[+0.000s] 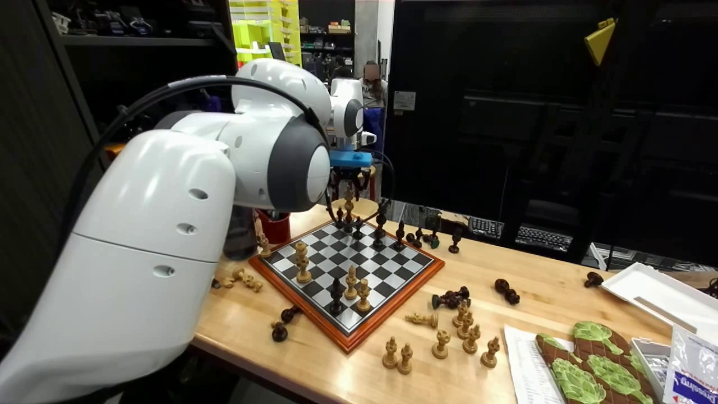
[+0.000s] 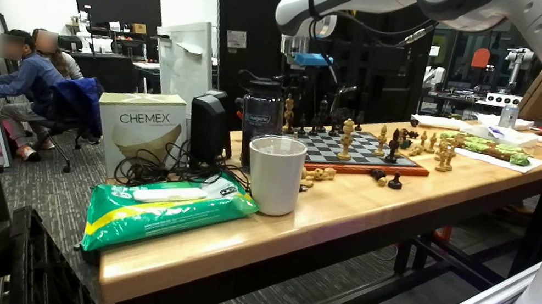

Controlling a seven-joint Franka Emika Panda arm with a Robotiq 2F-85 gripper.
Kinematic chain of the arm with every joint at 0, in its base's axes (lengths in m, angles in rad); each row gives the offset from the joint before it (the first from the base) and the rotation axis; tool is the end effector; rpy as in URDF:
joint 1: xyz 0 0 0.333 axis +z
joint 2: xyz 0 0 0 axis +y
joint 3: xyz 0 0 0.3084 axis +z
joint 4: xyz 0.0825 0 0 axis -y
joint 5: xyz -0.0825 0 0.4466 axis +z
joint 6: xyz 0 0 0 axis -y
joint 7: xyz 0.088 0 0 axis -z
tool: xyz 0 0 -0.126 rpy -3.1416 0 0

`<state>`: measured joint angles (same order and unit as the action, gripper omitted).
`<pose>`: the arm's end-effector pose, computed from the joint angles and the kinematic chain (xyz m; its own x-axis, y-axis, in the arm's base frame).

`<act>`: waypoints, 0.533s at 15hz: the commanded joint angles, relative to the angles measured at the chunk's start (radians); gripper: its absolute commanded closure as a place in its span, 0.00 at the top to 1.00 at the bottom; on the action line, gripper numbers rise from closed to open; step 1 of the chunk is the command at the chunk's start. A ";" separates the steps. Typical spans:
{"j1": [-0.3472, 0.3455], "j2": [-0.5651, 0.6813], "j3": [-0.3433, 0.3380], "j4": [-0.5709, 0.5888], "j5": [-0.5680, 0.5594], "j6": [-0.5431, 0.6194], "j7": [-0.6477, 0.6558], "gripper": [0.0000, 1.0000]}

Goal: Move one chess piece to the lower part of the chess board

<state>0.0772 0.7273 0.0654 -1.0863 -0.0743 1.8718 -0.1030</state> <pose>0.8098 0.0943 0.3613 0.9677 0.2457 0.0561 0.2441 -0.9691 0.0346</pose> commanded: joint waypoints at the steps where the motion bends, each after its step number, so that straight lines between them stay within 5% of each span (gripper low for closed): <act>1: 0.004 0.024 0.001 0.051 0.010 -0.039 -0.027 0.34; 4: 0.009 0.020 -0.005 0.057 0.001 -0.052 -0.020 0.10; 8: 0.026 -0.001 -0.020 0.080 -0.028 -0.075 -0.003 0.08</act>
<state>0.0818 0.7402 0.0632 -1.0427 -0.0796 1.8404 -0.1123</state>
